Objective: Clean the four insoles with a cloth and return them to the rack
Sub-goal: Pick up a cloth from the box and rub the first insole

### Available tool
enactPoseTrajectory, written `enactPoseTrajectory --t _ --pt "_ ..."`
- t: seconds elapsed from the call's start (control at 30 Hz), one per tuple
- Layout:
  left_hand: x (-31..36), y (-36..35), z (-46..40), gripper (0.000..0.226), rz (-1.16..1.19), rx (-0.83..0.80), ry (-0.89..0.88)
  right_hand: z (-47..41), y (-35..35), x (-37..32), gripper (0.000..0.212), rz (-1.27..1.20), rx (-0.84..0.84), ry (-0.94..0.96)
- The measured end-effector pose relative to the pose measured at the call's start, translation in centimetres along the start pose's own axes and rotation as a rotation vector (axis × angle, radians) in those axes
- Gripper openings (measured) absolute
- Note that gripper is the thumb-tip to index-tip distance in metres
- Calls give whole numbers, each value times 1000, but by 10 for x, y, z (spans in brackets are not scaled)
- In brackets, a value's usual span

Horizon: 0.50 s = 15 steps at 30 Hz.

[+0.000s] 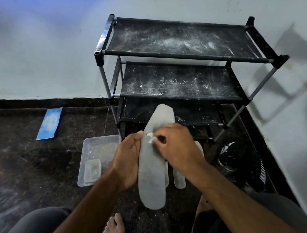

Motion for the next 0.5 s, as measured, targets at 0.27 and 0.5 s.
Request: enactPoseTrajectory --t 0.27,0.5 --pt "0 2 1 55 5 -20 31 -10 25 11 11 -183 102 -132" --pt "-3 3 0 47 2 15 8 3 -2 -7 14 -98 4 15"
Point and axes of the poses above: each hand's wrist, its own z-axis away from the middle knuckle, its own y-axis out of the back of the hand, x = y × z, the point moved 6 cm from there along -z, towards the middle knuckle, and after that the axes turned 15 degrees about -y, right-handed, at the moved point
